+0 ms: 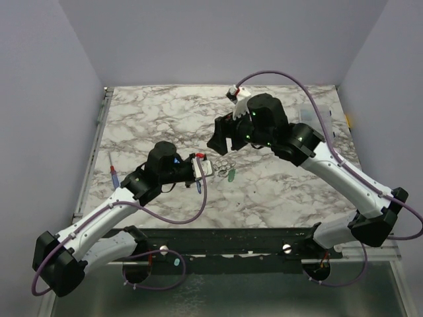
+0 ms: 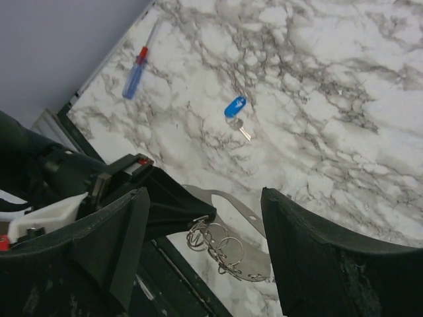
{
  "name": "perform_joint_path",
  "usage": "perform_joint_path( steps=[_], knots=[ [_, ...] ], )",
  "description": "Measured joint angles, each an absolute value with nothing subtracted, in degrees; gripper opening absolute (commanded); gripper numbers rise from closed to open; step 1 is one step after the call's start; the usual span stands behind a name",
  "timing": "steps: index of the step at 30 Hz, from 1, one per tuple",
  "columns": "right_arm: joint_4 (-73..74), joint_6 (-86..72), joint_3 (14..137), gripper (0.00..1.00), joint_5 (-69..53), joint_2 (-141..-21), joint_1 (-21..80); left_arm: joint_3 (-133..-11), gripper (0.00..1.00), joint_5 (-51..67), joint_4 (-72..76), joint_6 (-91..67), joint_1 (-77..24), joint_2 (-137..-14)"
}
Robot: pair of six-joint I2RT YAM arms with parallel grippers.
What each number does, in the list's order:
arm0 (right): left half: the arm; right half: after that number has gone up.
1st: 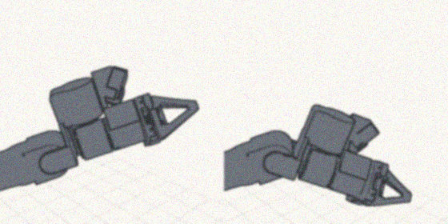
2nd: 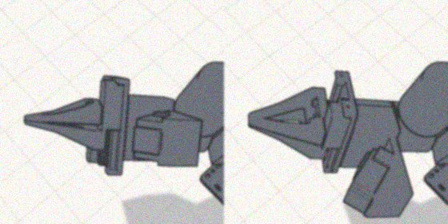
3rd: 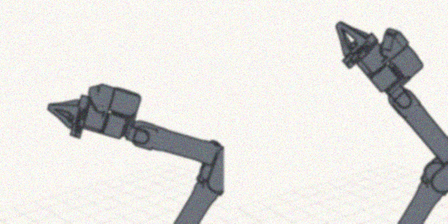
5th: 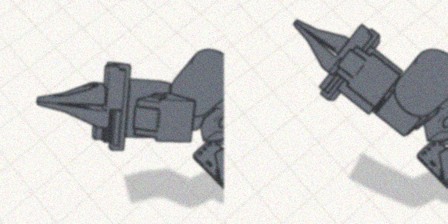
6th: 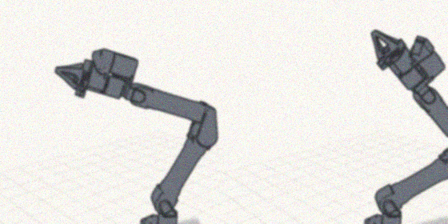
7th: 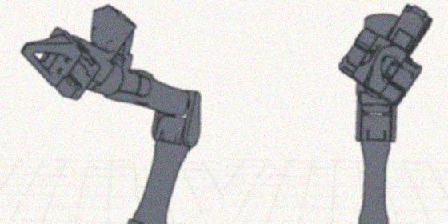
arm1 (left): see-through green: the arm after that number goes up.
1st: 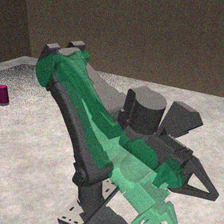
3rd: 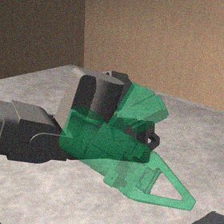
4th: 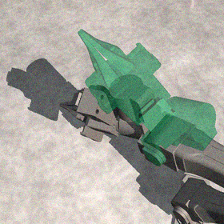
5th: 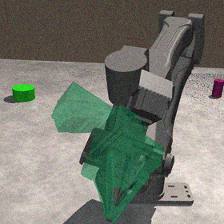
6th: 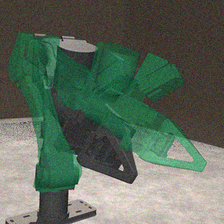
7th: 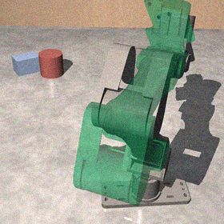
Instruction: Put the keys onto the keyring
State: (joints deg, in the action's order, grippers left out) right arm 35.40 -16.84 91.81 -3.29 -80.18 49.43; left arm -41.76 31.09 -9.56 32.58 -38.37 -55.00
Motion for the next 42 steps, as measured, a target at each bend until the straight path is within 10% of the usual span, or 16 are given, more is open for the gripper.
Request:
perform_joint_path(
  steps=[28,42],
  knots=[
    [43.66,-16.53,85.06,0.50,-22.06,-86.67,47.55,-41.76,0.00,32.34,-11.53,33.30,-39.27,-55.79],
    [42.92,-13.80,83.05,0.01,-21.74,-86.67,47.55,-41.76,0.00,32.32,-13.45,33.32,-39.51,-55.83]
  ],
)
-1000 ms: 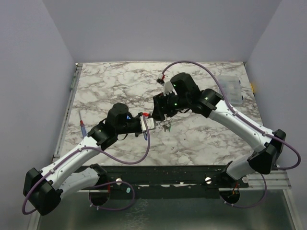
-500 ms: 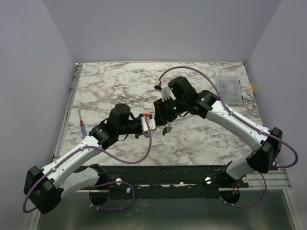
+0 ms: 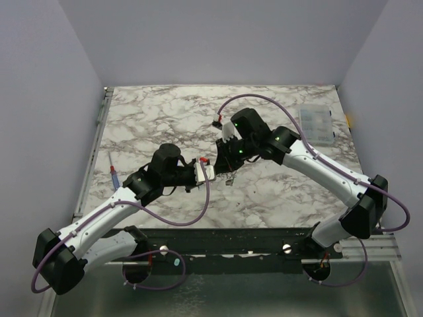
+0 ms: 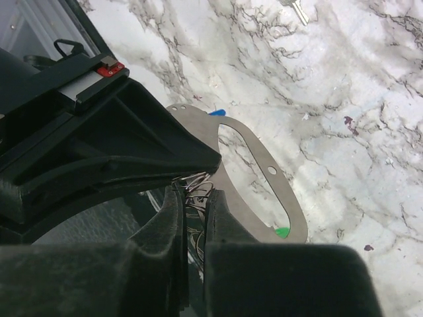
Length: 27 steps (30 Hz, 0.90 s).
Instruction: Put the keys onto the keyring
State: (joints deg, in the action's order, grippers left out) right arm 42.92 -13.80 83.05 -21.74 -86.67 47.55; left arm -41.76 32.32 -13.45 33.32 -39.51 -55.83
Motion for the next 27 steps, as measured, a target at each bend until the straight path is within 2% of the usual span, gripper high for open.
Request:
perform_joint_path(
  steps=[9,24,27],
  knots=[
    [39.83,-13.21,79.79,0.01,-20.51,-86.67,47.86,-41.41,0.00,31.53,-16.45,34.00,-39.51,-55.51],
    [40.56,-14.94,81.89,0.01,-11.25,-89.58,49.82,-41.32,0.00,27.42,-16.71,34.20,-39.33,-55.18],
    [40.40,-15.84,81.73,0.06,-10.81,-91.05,49.84,-41.15,0.00,26.09,-17.80,33.74,-39.35,-55.35]
  ],
)
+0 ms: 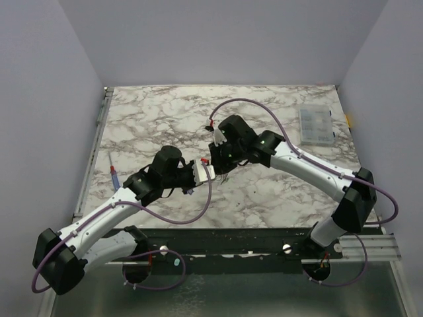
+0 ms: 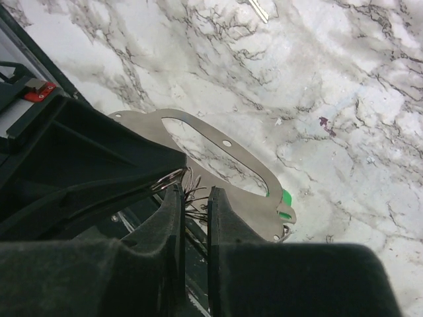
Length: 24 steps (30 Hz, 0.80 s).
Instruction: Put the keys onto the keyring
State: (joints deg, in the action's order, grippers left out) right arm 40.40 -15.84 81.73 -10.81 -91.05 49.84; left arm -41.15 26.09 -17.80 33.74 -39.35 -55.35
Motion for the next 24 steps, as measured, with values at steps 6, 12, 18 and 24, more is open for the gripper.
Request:
perform_joint_path(
  steps=[6,12,18,24],
  knots=[
    [39.55,-17.41,81.58,0.08,-11.00,-94.11,49.82,-40.53,0.00,24.91,-18.48,32.62,-39.33,-56.55],
    [35.46,-18.55,78.83,0.01,-12.16,-98.50,49.60,-38.74,0.00,22.48,-20.23,31.77,-39.11,-56.69],
    [29.12,-20.64,73.91,0.01,-14.02,-98.24,49.36,-37.28,0.00,21.45,-20.47,31.62,-39.48,-56.60],
    [26.30,-21.39,71.53,0.19,-13.43,-95.15,49.06,-37.26,0.00,21.61,-19.27,31.59,-39.40,-56.14]
  ],
)
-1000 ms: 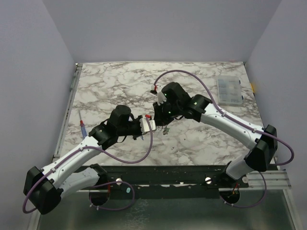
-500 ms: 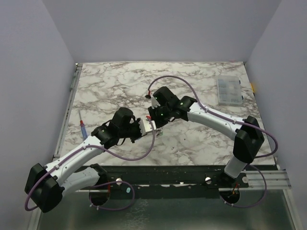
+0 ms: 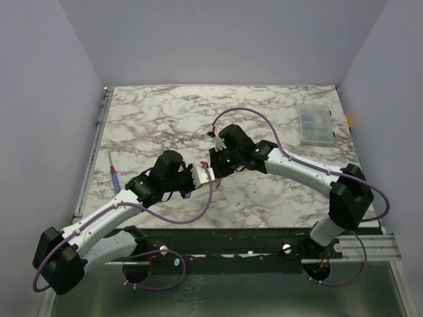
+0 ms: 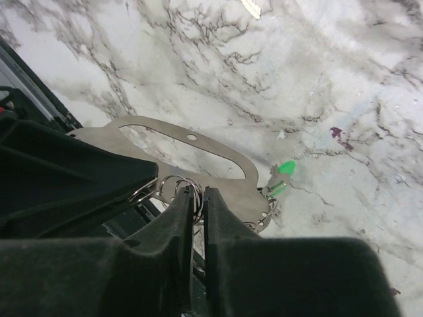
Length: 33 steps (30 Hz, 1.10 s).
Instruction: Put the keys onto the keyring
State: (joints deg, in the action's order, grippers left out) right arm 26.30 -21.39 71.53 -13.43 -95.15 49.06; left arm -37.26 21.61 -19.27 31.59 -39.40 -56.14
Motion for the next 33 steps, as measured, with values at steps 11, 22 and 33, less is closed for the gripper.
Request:
perform_joint_path(
  steps=[11,22,33],
  knots=[
    [22.57,-18.92,65.30,0.63,-8.97,-76.77,42.61,-38.89,0.00,25.78,-8.51,32.84,-39.38,-51.59],
    [10.11,-8.54,53.52,0.65,-15.62,-61.60,42.26,-39.09,0.00,32.95,-7.33,34.52,-39.33,-50.02],
    [4.89,4.05,52.49,0.60,-37.10,-61.39,42.26,-39.09,0.00,42.68,-7.35,34.98,-39.07,-50.54]
  ],
)
